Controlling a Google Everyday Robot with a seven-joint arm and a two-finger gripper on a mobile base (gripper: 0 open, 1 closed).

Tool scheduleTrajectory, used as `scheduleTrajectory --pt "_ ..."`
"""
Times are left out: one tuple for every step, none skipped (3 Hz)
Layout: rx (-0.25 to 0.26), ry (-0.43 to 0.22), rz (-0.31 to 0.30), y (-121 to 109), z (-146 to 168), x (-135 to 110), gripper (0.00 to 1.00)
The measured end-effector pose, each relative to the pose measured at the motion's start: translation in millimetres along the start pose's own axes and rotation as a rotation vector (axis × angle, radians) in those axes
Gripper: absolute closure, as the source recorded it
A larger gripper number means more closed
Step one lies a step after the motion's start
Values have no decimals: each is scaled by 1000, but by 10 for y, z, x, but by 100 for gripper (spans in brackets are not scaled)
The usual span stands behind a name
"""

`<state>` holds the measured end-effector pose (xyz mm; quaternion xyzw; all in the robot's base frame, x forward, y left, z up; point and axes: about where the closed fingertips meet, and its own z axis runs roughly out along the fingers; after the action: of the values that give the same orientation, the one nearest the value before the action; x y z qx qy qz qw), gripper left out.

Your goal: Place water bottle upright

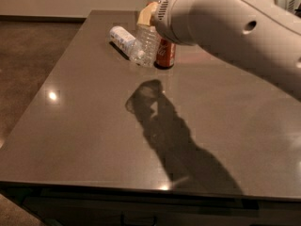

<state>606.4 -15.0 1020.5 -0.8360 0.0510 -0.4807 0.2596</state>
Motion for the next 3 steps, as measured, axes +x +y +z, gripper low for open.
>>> scheduleTrajectory --pt "87 5 -40 -106 28 -17 100" --pt "148 62 -168 -154 -14 9 100" --pt "175 119 -309 -167 -44 30 100"
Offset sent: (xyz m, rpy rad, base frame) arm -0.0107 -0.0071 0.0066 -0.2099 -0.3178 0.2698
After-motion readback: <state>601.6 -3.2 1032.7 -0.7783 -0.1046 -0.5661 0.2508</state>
